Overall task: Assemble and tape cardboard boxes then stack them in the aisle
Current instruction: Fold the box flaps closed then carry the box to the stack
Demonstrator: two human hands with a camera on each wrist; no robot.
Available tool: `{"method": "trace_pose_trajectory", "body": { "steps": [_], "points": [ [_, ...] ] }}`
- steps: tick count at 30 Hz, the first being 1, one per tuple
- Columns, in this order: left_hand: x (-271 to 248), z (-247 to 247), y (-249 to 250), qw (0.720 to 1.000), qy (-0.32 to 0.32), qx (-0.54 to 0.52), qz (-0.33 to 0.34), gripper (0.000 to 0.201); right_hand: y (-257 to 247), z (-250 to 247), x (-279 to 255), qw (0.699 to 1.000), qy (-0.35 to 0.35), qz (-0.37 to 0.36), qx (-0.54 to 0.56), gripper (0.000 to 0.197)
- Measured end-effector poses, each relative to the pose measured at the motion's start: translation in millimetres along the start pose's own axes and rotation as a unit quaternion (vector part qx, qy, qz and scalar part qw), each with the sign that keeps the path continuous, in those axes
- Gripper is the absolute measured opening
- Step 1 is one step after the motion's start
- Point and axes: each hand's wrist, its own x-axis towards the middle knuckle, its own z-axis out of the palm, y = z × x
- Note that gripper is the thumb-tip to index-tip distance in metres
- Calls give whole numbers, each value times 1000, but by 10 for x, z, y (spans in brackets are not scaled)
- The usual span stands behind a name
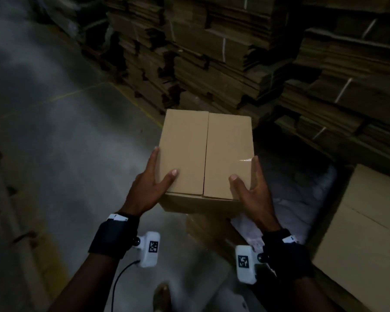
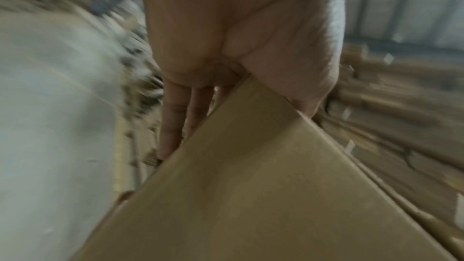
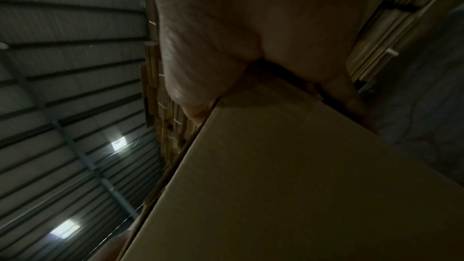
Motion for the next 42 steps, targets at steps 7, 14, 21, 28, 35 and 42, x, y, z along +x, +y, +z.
{"method": "trace_pose_trajectory", "body": {
  "steps": [7, 14, 21, 28, 35, 42],
  "points": [
    [1350, 206, 345, 990, -123, -5, 70, 90, -93, -152, 566, 987, 134, 24, -81, 90],
    [2335, 835, 912, 980, -167, -32, 105, 79, 5, -465, 1266, 977, 184, 0, -103, 83],
    [3123, 1311, 1087, 952, -295, -21, 83, 113, 1, -758, 1737, 970, 202, 26, -130, 98],
    [3795, 1546, 1347, 898, -419, 42, 131, 142, 81, -864, 2049, 953, 232, 90, -171, 134],
    [3961, 1617, 1345, 890, -399, 80, 205, 132, -67, -712, 2120, 923, 274, 145, -227, 128],
    [3977, 1570, 1282, 891, -345, 75, 284, 133, -116, -652, 2060, 910, 330, 105, -226, 136]
  ]
}}
